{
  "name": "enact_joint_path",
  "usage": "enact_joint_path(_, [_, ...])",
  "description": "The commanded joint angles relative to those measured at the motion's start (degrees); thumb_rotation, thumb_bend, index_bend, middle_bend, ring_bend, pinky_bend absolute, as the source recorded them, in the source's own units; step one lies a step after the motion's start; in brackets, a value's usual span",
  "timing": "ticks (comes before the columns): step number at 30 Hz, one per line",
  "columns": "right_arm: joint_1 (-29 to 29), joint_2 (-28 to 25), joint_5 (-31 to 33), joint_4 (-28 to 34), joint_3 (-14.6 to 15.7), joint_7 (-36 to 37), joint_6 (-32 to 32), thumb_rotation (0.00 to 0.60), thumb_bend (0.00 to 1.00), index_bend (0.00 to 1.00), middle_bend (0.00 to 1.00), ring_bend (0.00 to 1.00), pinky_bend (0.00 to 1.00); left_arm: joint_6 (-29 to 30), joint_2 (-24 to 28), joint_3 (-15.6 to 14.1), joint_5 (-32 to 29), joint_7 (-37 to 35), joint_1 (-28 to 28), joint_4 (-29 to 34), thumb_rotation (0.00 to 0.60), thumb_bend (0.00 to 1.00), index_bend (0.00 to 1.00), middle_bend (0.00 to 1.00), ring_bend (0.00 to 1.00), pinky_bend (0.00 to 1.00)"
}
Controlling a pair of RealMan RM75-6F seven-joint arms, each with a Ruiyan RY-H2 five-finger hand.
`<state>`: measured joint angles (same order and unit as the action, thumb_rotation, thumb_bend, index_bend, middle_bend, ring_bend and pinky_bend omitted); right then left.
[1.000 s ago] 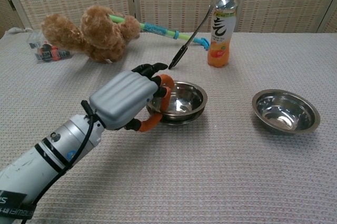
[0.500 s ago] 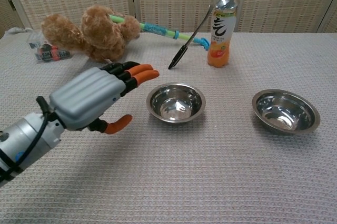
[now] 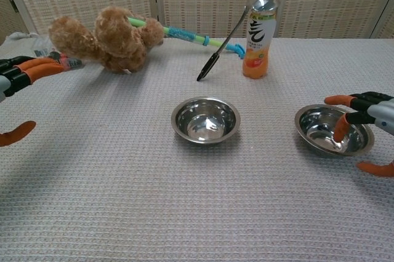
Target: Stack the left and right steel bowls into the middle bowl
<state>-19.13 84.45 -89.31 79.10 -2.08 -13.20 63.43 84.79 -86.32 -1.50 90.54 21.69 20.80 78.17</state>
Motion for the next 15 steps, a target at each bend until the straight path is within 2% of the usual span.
enact_joint_path(1, [-1.1, 2.1, 1.9, -1.9, -0.3, -1.6, -1.9, 0.6, 0.22, 0.48, 0.0, 0.0, 0.0, 0.2, 0.9, 0.4, -0.2, -0.7, -0.5, -0.2, 0.6, 0.42, 0.0, 0.0, 0.0, 0.12])
enact_joint_path(4, [-1.7, 3.5, 2.5, -3.1, -0.6, -1.3, -2.0, 0.6, 0.27, 0.55, 0.0, 0.0, 0.0, 0.1, 1.5, 0.7, -0.3, -1.2, -0.9, -0.3, 0.6, 0.42, 0.0, 0.0, 0.0, 0.12])
enact_joint_path(6, [-1.6, 4.6, 1.0, -4.1, -0.7, 0.0, 0.6, 0.6, 0.37, 0.66, 0.02, 0.0, 0.0, 0.3, 1.7, 0.8, -0.1, -1.7, -1.2, -0.5, 0.6, 0.42, 0.0, 0.0, 0.0, 0.12])
enact_joint_path(9, [-1.1, 5.5, -2.6, -5.4, -0.5, 2.7, 6.3, 0.6, 0.46, 0.79, 0.09, 0.0, 0.0, 0.8, 2.2, 1.1, 0.2, -2.4, -1.5, -0.4, 0.6, 0.42, 0.0, 0.0, 0.0, 0.12])
enact_joint_path(12, [-1.3, 5.6, -5.5, -5.3, -0.6, 3.6, 10.2, 0.6, 0.46, 0.83, 0.11, 0.0, 0.0, 1.0, 2.6, 1.5, 0.3, -2.8, -1.8, -0.2, 0.6, 0.42, 0.0, 0.0, 0.0, 0.12])
enact_joint_path(15, [-3.0, 5.6, -6.7, -3.3, -1.8, 2.5, 10.8, 0.6, 0.46, 0.83, 0.11, 0.0, 0.0, 1.1, 2.9, 1.9, 0.1, -3.6, -2.1, -0.2, 0.6, 0.42, 0.0, 0.0, 0.0, 0.12])
